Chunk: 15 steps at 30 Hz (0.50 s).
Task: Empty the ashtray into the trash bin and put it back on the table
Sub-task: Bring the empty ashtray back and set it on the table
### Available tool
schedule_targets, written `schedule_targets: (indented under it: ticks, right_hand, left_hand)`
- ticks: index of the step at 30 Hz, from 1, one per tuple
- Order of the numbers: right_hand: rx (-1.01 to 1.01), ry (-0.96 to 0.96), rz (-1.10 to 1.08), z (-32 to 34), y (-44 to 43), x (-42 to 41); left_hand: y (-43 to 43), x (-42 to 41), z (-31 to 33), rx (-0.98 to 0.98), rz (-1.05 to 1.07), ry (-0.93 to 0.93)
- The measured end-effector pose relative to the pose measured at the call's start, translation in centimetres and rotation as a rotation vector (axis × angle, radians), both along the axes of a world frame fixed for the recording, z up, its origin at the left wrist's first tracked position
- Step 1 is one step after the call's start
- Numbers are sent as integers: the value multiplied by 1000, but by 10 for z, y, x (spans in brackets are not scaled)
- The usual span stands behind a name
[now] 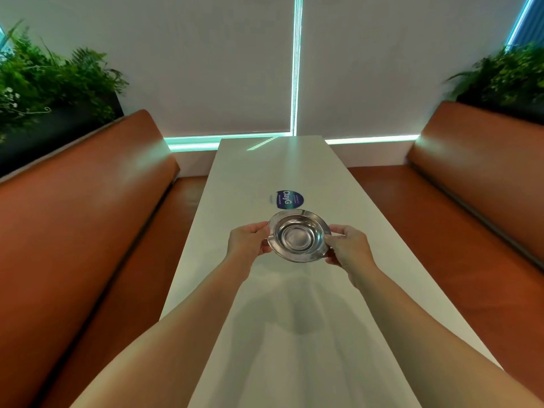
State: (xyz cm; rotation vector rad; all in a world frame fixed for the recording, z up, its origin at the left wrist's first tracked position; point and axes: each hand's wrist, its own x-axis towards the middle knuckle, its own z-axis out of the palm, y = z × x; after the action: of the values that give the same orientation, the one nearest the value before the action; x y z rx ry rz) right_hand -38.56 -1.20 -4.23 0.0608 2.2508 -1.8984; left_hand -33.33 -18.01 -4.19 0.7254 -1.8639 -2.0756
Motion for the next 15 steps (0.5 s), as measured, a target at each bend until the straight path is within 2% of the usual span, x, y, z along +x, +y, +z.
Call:
schedule_targets:
  ticks: [15]
  right_hand:
    - [15, -72, 27, -36, -41, -135]
  left_hand:
    - [-39, -128, -35, -17, 40, -97]
